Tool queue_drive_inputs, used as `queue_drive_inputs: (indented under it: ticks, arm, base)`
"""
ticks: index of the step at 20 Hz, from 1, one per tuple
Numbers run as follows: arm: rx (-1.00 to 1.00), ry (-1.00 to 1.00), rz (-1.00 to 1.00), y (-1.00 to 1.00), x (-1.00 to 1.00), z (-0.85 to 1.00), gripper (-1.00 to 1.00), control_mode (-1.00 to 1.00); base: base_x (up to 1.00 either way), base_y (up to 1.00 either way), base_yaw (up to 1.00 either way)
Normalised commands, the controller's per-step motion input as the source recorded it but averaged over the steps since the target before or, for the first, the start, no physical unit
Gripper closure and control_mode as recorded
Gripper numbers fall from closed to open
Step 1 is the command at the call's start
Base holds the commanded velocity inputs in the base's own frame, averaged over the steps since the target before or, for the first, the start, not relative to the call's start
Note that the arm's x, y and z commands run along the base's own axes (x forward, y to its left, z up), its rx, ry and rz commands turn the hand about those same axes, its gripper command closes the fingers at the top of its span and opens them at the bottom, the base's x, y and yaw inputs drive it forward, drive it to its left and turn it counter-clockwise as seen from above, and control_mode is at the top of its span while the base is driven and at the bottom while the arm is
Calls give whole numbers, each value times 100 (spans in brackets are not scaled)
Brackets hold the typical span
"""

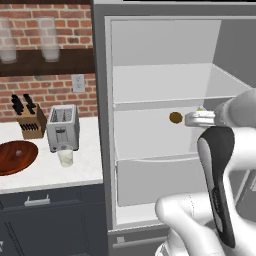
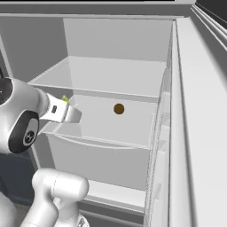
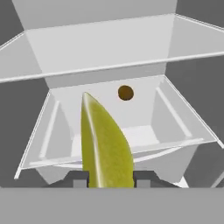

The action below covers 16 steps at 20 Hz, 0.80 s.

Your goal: Grab a lemon wedge from the fridge and one ice cube from the ice bowl, and put them in the glass of lemonade.

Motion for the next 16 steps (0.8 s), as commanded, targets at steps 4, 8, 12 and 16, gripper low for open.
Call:
queue_drive_inputs:
  ticks: [4, 8, 12, 16]
  arm:
    - [0, 0, 1, 3, -62, 0, 100, -100]
    - [0, 0, 0, 2, -51, 0, 100, -100]
    - [0, 0, 0, 3, -16, 0, 100, 100]
    - [0, 0, 0, 0, 0, 0, 100, 100]
  base:
    - [0, 0, 0]
    - [0, 0, 0]
    - [-54, 15, 0]
    - [-67, 46, 0]
